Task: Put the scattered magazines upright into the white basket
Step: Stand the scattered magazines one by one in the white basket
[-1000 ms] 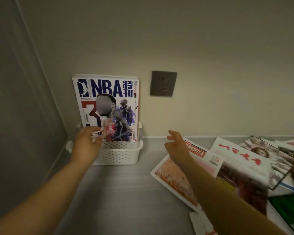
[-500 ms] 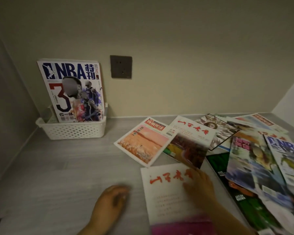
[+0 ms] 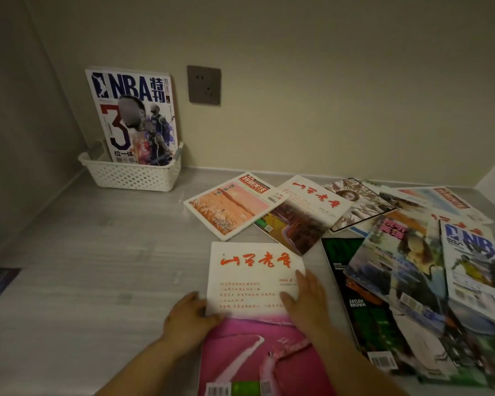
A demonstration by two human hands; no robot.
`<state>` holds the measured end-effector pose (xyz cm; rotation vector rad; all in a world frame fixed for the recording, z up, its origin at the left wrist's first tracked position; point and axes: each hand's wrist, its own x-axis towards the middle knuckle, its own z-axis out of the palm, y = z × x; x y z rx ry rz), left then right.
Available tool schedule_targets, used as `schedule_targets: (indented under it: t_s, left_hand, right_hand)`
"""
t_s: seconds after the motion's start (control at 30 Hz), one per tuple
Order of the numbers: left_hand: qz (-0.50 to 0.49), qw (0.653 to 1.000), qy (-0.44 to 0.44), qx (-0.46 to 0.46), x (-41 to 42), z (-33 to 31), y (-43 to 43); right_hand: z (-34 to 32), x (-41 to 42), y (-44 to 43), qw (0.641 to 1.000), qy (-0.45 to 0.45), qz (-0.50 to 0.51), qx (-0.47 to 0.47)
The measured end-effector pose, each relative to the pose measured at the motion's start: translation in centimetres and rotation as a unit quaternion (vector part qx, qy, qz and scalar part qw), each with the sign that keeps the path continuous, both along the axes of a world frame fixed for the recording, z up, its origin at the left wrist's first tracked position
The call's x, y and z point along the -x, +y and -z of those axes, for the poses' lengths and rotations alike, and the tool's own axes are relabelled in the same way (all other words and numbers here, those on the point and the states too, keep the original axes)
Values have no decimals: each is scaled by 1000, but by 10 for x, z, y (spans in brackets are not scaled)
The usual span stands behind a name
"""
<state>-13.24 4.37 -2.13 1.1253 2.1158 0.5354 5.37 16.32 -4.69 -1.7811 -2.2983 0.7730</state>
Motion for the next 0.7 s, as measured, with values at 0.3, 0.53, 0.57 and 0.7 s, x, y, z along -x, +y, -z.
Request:
schedule_targets:
  t_s: [0.3, 0.53, 0.57, 0.7]
  left_hand:
    - [-54, 982, -126, -127, -54, -16, -12]
    - [-102, 958, -175, -204, -35, -42, -13]
    - [-103, 955, -181, -211, -34, -45, -12]
    - [-120, 946, -188, -235, -24, -54, -4]
  right_hand:
    - [-2, -12, -4, 996, 85, 17, 31]
    - [-31, -5, 11, 924, 333, 137, 131]
    - [-35, -5, 15, 911, 355, 142, 151]
    - [-57, -7, 32, 860, 434, 149, 222]
